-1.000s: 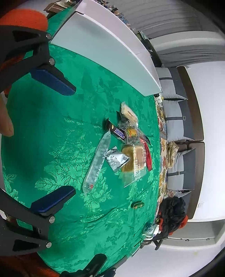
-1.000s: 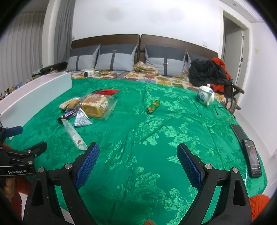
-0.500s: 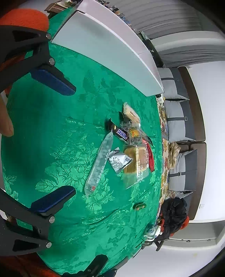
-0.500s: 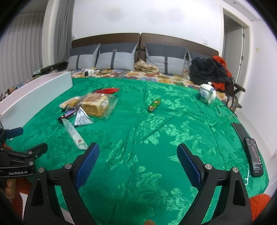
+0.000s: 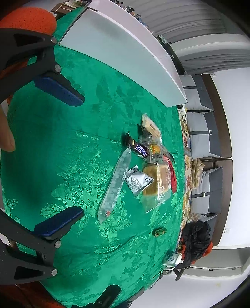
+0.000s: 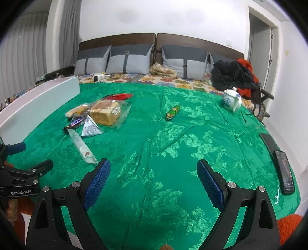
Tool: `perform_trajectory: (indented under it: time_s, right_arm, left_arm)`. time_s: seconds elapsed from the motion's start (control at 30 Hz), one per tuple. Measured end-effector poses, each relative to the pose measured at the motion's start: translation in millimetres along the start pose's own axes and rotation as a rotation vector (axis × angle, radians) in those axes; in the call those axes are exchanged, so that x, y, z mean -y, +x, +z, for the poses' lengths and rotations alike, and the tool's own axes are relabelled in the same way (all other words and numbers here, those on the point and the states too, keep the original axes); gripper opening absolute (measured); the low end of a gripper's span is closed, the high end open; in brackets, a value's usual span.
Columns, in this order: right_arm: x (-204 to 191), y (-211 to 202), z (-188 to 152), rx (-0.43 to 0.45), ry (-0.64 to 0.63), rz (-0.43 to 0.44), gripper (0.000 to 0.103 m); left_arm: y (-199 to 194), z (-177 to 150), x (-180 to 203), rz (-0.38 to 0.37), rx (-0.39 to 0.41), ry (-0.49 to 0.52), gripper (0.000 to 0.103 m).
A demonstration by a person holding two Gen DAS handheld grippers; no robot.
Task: Organize snacks
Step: 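Move both tools forward toward the snack pile on the bedspread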
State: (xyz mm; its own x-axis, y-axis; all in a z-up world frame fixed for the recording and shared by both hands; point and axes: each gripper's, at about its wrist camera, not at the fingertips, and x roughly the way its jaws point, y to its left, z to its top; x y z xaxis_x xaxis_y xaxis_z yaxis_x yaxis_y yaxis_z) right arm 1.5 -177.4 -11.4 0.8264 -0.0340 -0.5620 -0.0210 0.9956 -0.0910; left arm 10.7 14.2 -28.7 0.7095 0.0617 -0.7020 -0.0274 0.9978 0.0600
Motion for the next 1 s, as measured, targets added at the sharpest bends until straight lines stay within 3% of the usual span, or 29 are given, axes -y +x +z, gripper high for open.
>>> perform_trajectory:
  time_s: [1.0]
  right_arm:
    - [-2,5,-2,-0.016,-0.004,-0.001,0.093]
  left_arm:
    - [12,-3,-6,0.011,-0.033,-0.010,0.103]
